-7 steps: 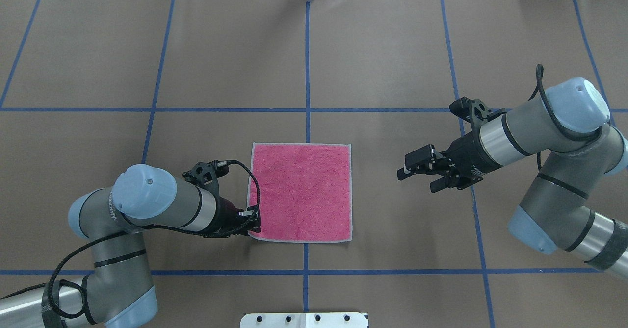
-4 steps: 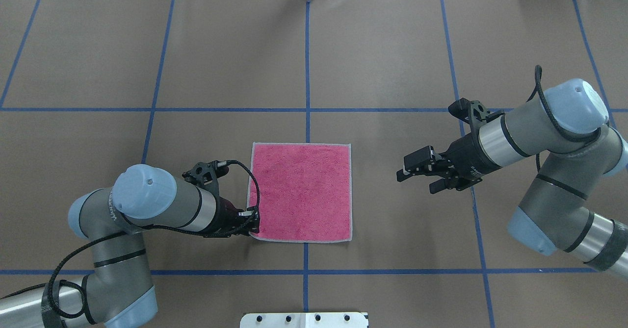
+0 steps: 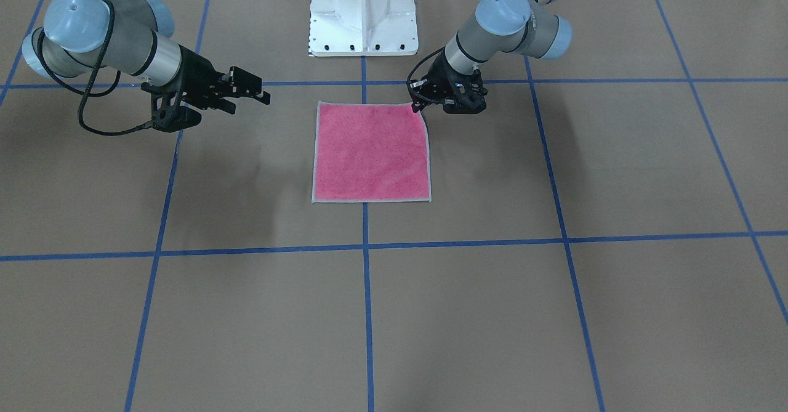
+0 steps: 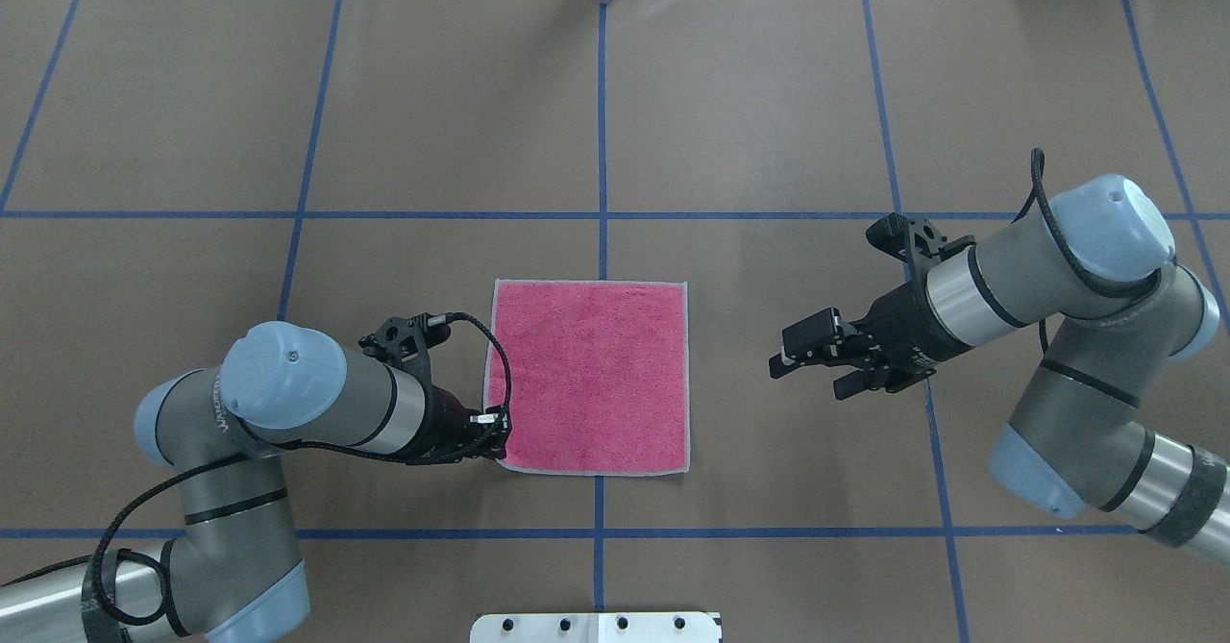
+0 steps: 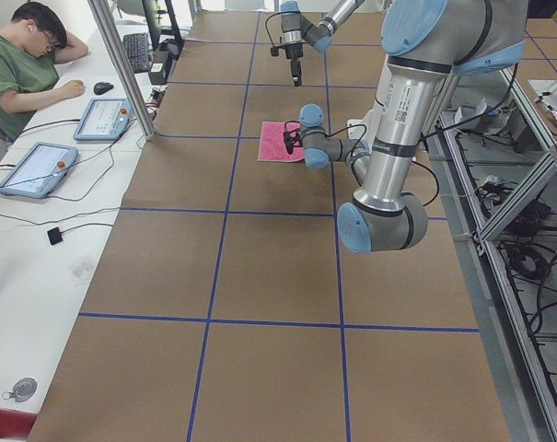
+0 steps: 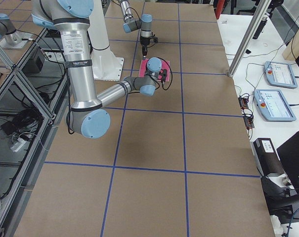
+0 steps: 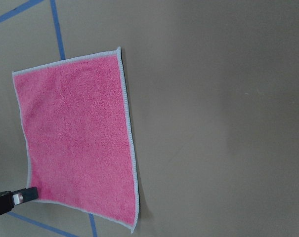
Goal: Fold towel twice with both arms
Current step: 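Lower the right gripper onto the towel's other near corner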
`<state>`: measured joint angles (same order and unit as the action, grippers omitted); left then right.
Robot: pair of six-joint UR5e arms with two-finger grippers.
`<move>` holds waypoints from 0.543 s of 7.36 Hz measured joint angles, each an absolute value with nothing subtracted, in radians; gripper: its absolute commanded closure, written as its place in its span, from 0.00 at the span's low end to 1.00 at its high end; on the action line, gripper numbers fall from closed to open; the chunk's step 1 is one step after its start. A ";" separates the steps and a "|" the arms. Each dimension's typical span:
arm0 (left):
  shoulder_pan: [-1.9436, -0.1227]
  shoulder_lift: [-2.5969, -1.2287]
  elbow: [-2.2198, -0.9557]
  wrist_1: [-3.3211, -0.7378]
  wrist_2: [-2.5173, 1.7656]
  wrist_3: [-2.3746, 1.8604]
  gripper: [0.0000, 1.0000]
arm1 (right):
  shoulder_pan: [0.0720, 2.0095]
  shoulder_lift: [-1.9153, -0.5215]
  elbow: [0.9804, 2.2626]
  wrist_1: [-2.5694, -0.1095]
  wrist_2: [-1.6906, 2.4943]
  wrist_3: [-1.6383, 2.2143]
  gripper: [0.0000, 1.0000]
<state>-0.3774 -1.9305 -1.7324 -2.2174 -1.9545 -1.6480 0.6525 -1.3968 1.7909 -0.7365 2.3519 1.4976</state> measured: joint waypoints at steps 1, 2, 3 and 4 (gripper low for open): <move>-0.377 -1.931 -1.733 -2.218 -1.954 -1.648 1.00 | 0.638 -1.397 1.790 -0.736 2.350 1.500 0.01; -0.377 -1.932 -1.733 -2.218 -1.954 -1.649 1.00 | 0.621 -1.395 1.789 -0.737 2.341 1.506 0.01; -0.377 -1.932 -1.733 -2.218 -1.954 -1.649 1.00 | 0.597 -1.393 1.788 -0.737 2.313 1.517 0.01; -0.377 -1.932 -1.733 -2.218 -1.954 -1.649 1.00 | 0.571 -1.388 1.788 -0.738 2.271 1.546 0.01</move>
